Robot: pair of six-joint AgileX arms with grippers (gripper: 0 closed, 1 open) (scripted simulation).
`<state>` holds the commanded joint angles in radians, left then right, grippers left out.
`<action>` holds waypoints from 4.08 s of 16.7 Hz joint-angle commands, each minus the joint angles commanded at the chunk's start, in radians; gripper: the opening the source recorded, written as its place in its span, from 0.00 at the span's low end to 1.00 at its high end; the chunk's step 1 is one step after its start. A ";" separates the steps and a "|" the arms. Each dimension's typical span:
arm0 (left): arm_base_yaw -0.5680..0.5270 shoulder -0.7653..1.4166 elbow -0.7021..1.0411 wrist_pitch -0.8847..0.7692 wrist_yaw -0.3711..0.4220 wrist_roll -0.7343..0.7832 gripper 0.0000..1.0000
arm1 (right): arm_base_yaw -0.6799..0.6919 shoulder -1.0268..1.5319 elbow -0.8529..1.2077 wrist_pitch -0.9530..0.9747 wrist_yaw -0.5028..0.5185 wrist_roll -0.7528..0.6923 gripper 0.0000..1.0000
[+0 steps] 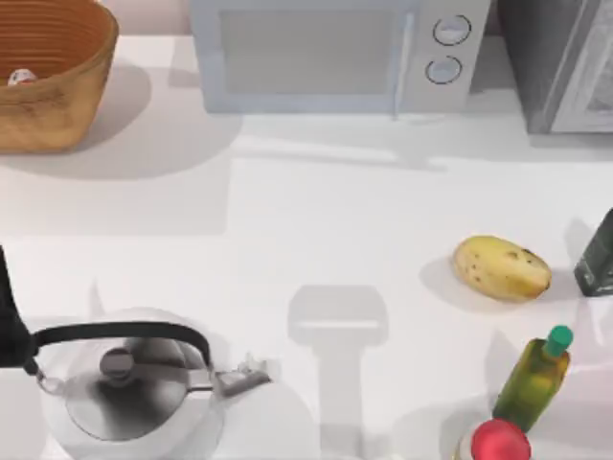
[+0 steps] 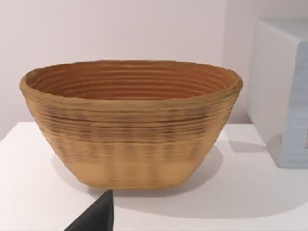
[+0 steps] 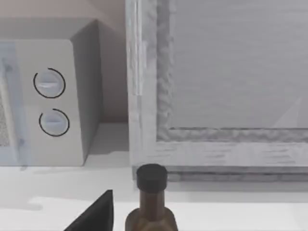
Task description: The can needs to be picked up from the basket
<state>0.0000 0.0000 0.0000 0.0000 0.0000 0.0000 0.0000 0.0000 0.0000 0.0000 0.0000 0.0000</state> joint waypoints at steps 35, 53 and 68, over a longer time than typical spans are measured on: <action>0.120 2.381 2.596 -1.211 0.247 0.063 1.00 | 0.000 0.000 0.000 0.000 0.000 0.000 1.00; 0.162 2.801 2.916 -1.417 0.227 0.134 1.00 | 0.000 0.000 0.000 0.000 0.000 0.000 1.00; 0.143 2.978 3.058 -1.378 0.225 0.116 1.00 | 0.000 0.000 0.000 0.000 0.000 0.000 1.00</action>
<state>0.1434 2.9780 3.0577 -1.3777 0.2247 0.1159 0.0000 0.0000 0.0000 0.0000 0.0000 0.0000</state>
